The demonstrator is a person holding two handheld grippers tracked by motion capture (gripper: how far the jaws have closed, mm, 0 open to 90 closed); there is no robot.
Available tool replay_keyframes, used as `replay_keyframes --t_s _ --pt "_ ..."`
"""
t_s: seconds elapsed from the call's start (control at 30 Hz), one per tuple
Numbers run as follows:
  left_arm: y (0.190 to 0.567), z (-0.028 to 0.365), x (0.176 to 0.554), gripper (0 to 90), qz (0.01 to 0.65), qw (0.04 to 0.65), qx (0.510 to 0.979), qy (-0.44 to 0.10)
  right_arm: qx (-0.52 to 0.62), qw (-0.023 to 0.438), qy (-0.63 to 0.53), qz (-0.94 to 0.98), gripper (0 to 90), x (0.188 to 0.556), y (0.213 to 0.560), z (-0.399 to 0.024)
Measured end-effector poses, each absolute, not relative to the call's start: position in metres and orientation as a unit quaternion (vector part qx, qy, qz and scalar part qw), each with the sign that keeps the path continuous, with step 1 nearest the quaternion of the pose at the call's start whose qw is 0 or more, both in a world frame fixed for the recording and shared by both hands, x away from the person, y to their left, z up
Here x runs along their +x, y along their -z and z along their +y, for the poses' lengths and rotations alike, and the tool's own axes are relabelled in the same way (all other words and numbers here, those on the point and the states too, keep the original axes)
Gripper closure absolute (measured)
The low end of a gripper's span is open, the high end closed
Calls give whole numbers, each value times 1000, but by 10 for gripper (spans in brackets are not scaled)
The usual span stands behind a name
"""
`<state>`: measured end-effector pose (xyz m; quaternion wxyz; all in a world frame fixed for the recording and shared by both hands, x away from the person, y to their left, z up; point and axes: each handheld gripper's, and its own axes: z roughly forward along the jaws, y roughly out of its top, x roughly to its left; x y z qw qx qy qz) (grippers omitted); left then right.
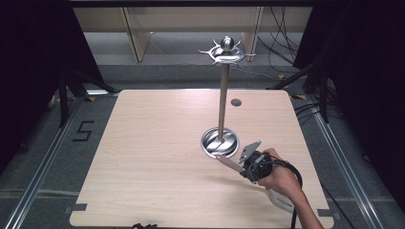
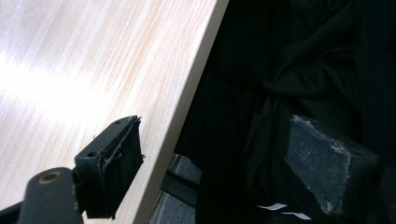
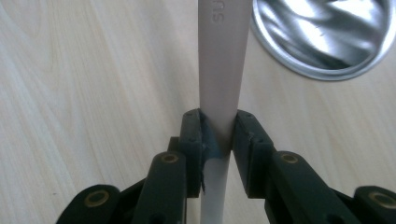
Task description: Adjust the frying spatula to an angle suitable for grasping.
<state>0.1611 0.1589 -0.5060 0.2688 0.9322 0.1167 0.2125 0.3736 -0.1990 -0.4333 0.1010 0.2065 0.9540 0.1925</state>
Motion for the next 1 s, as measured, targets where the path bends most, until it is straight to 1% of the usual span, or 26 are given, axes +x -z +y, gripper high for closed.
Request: replay_keyframes --t_s 0.13,0.17,0.23,0.27,0.3,0.43,0.47,0.63,0.73,0.77,0.83,0.87,0.9,0.97,1.0 --pt "506 159 161 175 117 268 932 -213 202 112 -224 947 750 376 424 -210" --pt "506 159 161 175 117 268 932 -213 227 117 -225 940 750 373 420 -212" --pt "506 159 161 175 120 267 930 -221 234 146 -239 931 750 373 413 -217" --pt "506 159 161 175 120 267 930 -221 234 146 -239 931 750 373 413 -217" --pt "506 159 161 175 116 269 932 -212 232 160 -255 925 751 374 410 -221" --pt "506 159 161 175 117 267 932 -213 241 169 -270 917 750 372 404 -226" --pt "506 159 161 175 117 268 932 -213 224 173 -277 918 750 374 402 -228" --pt "506 160 161 175 120 268 930 -222 239 165 -306 906 751 372 397 -231" --pt "507 160 161 175 122 268 930 -221 243 177 -327 896 751 373 391 -237" --pt "506 160 161 175 121 268 930 -222 259 168 -330 892 751 371 389 -238" --pt "506 160 161 175 121 268 929 -223 261 175 -341 886 751 371 389 -239" --pt "506 160 161 175 121 267 929 -224 261 168 -349 884 751 372 384 -244" --pt "506 160 161 175 121 267 929 -224 266 176 -358 877 751 371 383 -244" --pt "506 160 161 175 122 267 929 -224 270 172 -367 874 751 370 379 -246" --pt "506 160 161 175 122 267 929 -224 261 178 -374 872 751 372 378 -248"
